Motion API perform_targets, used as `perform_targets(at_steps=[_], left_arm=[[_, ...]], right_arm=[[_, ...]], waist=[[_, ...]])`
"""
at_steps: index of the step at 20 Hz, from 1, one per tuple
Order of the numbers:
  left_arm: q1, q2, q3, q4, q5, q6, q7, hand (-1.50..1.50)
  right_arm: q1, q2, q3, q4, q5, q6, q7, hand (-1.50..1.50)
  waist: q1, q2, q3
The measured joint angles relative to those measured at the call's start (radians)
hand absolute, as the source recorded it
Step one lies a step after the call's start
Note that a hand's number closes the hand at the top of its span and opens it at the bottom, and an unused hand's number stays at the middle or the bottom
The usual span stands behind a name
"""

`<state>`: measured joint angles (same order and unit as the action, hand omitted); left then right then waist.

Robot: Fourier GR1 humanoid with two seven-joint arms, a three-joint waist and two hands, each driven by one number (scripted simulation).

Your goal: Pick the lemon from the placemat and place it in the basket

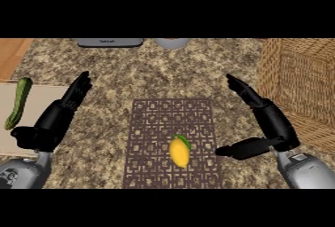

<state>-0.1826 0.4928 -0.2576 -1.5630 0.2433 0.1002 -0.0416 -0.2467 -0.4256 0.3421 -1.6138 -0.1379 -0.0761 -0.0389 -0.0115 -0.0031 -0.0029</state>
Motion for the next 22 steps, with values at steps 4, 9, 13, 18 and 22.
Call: perform_targets(at_steps=[4, 9, 13, 18, 22], left_arm=[[-0.003, -0.002, 0.008, 0.011, -0.004, -0.01, -0.013, 0.0], [0.002, -0.017, 0.014, 0.0, -0.017, -0.02, -0.006, 0.0], [-0.011, -0.044, 0.034, 0.015, -0.043, -0.039, 0.01, 0.0], [0.004, -0.065, 0.078, 0.043, -0.067, -0.09, -0.021, 0.0], [0.008, -0.099, 0.09, 0.035, -0.098, -0.103, -0.011, 0.0]], right_arm=[[-0.046, -0.15, -0.005, -0.011, -0.044, 0.189, 0.097, -1.5], [-0.048, -0.269, -0.045, -0.011, -0.134, 0.415, 0.115, -1.5], [-0.008, -0.287, -0.103, -0.016, -0.152, 0.518, 0.113, -1.5], [0.06, -0.261, -0.166, -0.001, -0.098, 0.587, 0.053, -1.5], [0.103, -0.193, -0.175, 0.019, -0.009, 0.584, 0.007, -1.5]], waist=[[0.007, 0.002, 0.001], [0.009, 0.002, 0.002], [0.009, 0.002, 0.002], [0.009, 0.003, 0.003], [0.01, 0.003, 0.003]])
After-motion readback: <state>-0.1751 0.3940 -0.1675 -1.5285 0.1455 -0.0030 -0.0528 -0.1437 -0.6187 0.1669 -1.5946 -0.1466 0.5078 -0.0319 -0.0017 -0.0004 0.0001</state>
